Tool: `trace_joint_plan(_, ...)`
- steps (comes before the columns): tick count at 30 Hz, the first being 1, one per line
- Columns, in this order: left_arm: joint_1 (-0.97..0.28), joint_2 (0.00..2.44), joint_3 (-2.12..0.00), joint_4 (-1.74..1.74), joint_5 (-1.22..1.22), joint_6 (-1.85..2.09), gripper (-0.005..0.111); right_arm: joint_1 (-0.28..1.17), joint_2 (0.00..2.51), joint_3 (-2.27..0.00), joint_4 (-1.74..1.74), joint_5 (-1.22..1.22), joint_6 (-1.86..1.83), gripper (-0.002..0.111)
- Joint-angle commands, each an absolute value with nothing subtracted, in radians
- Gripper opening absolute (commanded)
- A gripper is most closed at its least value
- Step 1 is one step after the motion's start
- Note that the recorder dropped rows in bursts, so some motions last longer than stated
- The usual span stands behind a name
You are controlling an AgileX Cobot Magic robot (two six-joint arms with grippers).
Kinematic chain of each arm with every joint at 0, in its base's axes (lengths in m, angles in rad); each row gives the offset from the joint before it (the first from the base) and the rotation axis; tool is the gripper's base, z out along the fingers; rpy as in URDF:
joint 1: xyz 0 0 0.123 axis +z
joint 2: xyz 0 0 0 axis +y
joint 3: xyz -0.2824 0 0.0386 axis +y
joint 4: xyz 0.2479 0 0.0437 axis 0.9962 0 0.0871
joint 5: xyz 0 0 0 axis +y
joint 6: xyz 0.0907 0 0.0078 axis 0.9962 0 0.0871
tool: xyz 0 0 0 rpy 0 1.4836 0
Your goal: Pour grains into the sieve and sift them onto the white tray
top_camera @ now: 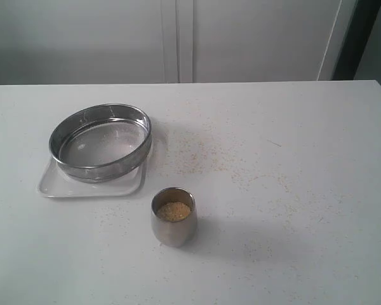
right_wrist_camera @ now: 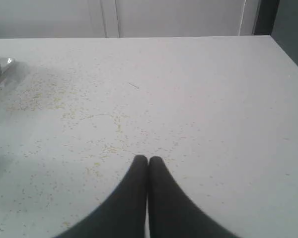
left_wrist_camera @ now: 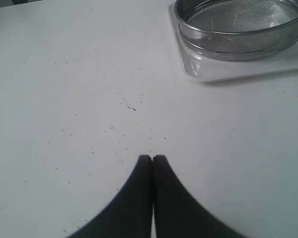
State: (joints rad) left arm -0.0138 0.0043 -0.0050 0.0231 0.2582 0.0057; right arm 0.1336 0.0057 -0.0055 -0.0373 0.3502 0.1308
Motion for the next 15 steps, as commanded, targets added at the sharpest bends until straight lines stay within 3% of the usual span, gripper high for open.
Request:
trace_joint_plan(1, -0.01, 0.0, 0.0, 0.016, 0.256, 0.008, 0.0, 0.129, 0.0, 0.0, -0.077, 0.331, 0.125, 0.0)
trace_joint_plan(9, -0.01, 0.0, 0.0, 0.016, 0.256, 0.008, 0.0, 0.129, 0.0, 0.0, -0.075, 0.174, 0.159, 0.0)
trace_joint_plan(15, -0.01, 0.0, 0.0, 0.016, 0.256, 0.008, 0.0, 0.129, 0.0, 0.0, -0.056, -0.149, 0.31, 0.0)
